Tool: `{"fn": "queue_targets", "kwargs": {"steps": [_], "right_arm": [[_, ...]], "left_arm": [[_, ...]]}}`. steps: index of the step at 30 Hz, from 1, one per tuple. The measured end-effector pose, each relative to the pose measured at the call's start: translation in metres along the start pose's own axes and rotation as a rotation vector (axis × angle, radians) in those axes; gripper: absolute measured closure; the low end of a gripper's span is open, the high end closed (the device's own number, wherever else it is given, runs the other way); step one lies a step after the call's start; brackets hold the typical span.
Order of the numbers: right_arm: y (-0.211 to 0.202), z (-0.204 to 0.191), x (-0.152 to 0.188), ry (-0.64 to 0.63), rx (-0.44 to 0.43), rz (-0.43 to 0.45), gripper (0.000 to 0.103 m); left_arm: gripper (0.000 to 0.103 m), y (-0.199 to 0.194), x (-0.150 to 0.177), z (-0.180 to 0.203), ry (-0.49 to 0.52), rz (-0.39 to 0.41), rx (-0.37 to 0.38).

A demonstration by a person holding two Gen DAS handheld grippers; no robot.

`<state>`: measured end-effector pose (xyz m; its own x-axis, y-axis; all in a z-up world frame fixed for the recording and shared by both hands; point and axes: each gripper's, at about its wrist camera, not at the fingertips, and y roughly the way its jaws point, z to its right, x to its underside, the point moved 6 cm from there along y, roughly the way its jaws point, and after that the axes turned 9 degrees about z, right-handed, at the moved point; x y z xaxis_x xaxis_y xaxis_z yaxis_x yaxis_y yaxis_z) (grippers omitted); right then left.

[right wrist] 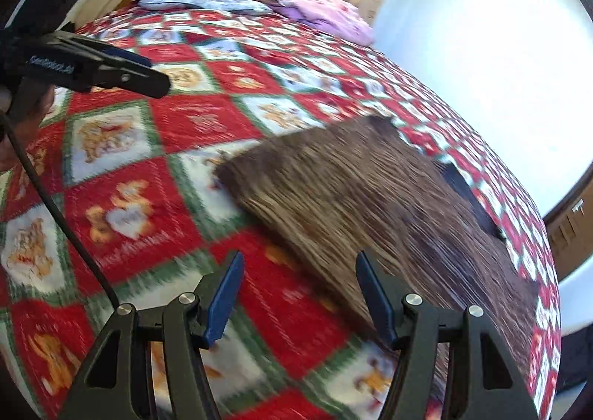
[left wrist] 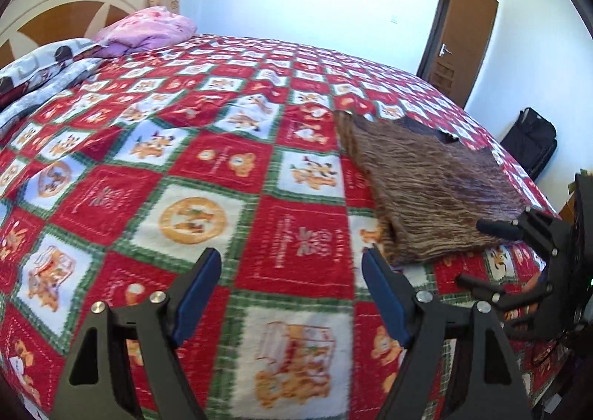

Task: Fold small clothes
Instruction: 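Grasp the folded sweater's side edge with the right gripper while the left gripper grasps beside it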

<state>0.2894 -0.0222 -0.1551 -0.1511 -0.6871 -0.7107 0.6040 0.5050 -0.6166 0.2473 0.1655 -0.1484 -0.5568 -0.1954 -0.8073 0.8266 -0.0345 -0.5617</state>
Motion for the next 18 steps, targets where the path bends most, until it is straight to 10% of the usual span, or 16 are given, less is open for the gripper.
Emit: {"fn": "queue_targets", "kwargs": {"steps": [18], "right_arm": [[0.049, -0.009, -0.034, 0.089, 0.072, 0.020, 0.039]], "left_arm": [[0.022, 0.015, 0.000, -0.024, -0.013, -0.048, -0.020]]}}
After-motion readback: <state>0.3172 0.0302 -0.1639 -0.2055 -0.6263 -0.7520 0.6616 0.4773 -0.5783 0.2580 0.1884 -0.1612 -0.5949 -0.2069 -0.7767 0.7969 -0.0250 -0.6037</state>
